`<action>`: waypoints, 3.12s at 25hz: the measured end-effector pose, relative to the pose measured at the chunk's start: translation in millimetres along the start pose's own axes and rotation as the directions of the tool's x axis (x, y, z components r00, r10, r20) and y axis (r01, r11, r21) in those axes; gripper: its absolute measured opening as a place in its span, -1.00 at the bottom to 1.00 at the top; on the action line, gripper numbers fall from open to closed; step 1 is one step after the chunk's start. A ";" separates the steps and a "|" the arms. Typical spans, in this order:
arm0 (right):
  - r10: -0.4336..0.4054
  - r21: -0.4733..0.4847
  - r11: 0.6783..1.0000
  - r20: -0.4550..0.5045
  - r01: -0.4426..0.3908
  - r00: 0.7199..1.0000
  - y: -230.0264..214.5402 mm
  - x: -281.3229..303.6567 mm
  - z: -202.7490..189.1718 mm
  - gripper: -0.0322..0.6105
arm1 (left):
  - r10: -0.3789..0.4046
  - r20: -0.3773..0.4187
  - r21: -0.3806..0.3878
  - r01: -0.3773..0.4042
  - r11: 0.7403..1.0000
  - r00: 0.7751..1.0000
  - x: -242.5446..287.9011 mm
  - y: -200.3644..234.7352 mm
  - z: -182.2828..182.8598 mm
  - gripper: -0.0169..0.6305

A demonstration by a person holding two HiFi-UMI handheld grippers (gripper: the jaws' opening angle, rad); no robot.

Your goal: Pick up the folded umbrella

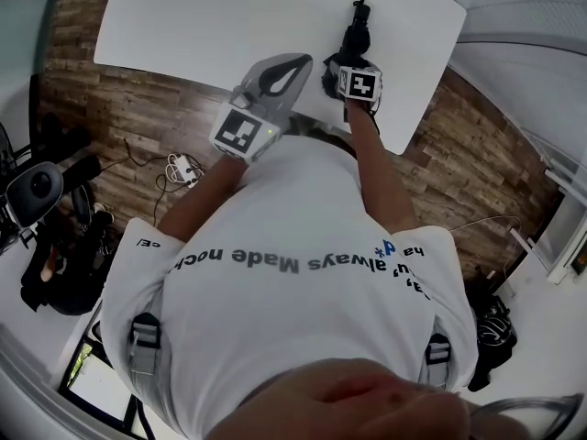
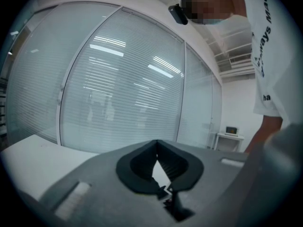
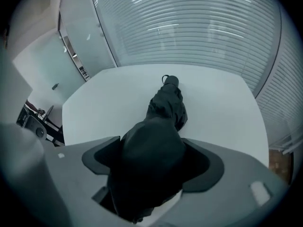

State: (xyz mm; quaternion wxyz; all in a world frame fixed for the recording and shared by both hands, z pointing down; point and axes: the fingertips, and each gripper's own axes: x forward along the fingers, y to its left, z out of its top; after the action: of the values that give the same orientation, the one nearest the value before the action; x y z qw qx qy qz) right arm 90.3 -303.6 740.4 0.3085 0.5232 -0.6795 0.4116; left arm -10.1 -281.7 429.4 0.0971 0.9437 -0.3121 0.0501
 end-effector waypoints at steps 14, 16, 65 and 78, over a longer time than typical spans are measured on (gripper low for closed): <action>-0.012 -0.012 1.000 -0.104 0.011 0.995 10.1 24.2 -10.5 0.05 | 0.040 0.008 -0.021 -0.040 0.999 0.999 -17.2 11.9 0.4 -0.94; 0.010 0.019 1.000 -0.101 -0.008 0.995 10.8 22.7 -10.4 0.00 | 0.040 0.008 -0.013 -0.040 0.999 0.999 -18.8 11.9 2.2 -0.94; 0.328 -0.398 0.917 0.788 0.025 0.520 86.1 -392.1 144.3 -0.13 | -0.013 0.158 -0.027 0.018 0.999 0.987 -8.5 -5.2 86.6 -0.94; 0.324 -0.385 0.923 0.795 0.015 0.512 83.2 -393.6 145.2 -0.13 | -0.014 0.161 -0.012 0.017 1.000 0.987 -7.0 -5.4 84.7 -0.94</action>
State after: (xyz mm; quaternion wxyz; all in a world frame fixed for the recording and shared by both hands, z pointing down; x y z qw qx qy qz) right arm 115.0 -242.4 317.9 -0.0131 0.5302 -0.8478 0.0063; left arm -9.5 -291.6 344.8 0.0784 0.9464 -0.3120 -0.0290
